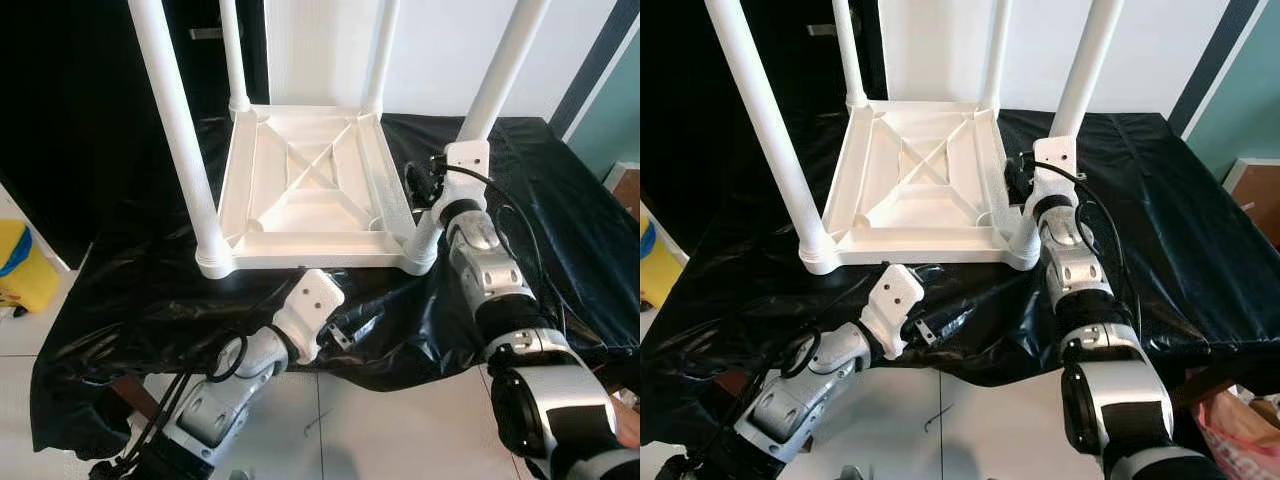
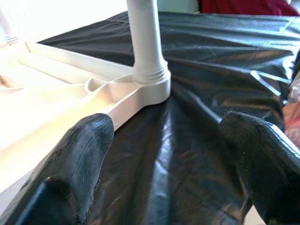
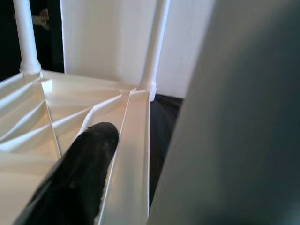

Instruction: Building children table

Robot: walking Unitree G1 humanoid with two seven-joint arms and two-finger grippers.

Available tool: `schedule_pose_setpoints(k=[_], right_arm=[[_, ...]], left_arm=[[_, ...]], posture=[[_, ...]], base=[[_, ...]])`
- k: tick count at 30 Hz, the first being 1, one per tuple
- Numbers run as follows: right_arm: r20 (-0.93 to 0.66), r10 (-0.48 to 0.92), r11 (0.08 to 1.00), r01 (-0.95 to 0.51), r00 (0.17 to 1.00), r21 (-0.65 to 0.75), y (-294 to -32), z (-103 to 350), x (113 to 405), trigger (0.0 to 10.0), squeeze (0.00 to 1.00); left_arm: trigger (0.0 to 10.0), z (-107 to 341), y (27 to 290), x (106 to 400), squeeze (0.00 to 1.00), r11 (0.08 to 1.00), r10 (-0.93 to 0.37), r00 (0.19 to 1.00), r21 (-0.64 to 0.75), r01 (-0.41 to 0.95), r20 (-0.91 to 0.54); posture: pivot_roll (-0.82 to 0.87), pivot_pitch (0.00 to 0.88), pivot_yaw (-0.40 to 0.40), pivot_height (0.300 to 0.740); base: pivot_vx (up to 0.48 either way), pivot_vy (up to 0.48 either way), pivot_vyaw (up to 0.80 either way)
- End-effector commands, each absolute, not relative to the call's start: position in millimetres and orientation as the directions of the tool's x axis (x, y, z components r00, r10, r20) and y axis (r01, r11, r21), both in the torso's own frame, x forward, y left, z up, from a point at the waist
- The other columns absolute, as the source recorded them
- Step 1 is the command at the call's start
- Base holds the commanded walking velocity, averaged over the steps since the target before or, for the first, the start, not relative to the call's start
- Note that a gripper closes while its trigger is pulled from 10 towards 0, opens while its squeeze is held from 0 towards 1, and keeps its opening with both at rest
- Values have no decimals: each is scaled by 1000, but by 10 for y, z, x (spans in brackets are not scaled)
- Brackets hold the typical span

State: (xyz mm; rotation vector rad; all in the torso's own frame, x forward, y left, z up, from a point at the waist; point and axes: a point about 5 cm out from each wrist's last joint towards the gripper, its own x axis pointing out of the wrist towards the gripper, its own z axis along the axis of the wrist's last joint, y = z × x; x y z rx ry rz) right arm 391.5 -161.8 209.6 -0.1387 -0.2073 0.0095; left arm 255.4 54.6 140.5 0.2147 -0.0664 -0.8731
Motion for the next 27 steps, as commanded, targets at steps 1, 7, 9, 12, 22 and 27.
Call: schedule_pose_setpoints(k=[1, 7, 9, 12, 22, 27], right_arm=[[207, 9, 992, 16, 978, -122, -1658, 2105, 3925, 0, 0], [148, -2, 999, 9, 989, -51, -1681, 2017, 3957, 10000, 0], [142, 0, 1000, 4, 990, -29, -1689, 2004, 3956, 0, 0], [122, -11, 1000, 8, 993, 18, -1719, 1983, 3960, 3255, 0], [102, 6, 988, -21, 995, 152, -1749, 1996, 3977, 10000, 0], [117, -12, 896, -42, 993, 441, -1832, 2043, 3965, 10000, 0]], left_arm=[[10000, 1379, 492, 2487, 0, 471, -866, 495, 215, 856, -71], [10000, 1261, 671, 2595, 0, 528, -810, 567, 235, 816, -149], [10000, 1222, 724, 2637, 0, 553, -782, 599, 249, 795, -175], [10000, 1114, 870, 2747, 0, 615, -695, 673, 275, 739, -252], [10000, 1064, 1109, 2982, 0, 757, -519, 798, 269, 595, -305], [10000, 1114, 1264, 3148, 0, 829, -404, 863, 277, 486, -303]], posture=[[31, 0, -70, 740], [32, 0, -73, 740], [31, 0, -75, 740], [29, 0, -73, 740], [23, 0, -75, 740], [23, 0, -72, 740]], base=[[0, 0, 0], [0, 0, 0], [0, 0, 0], [0, 0, 0], [0, 0, 0], [0, 0, 0]])
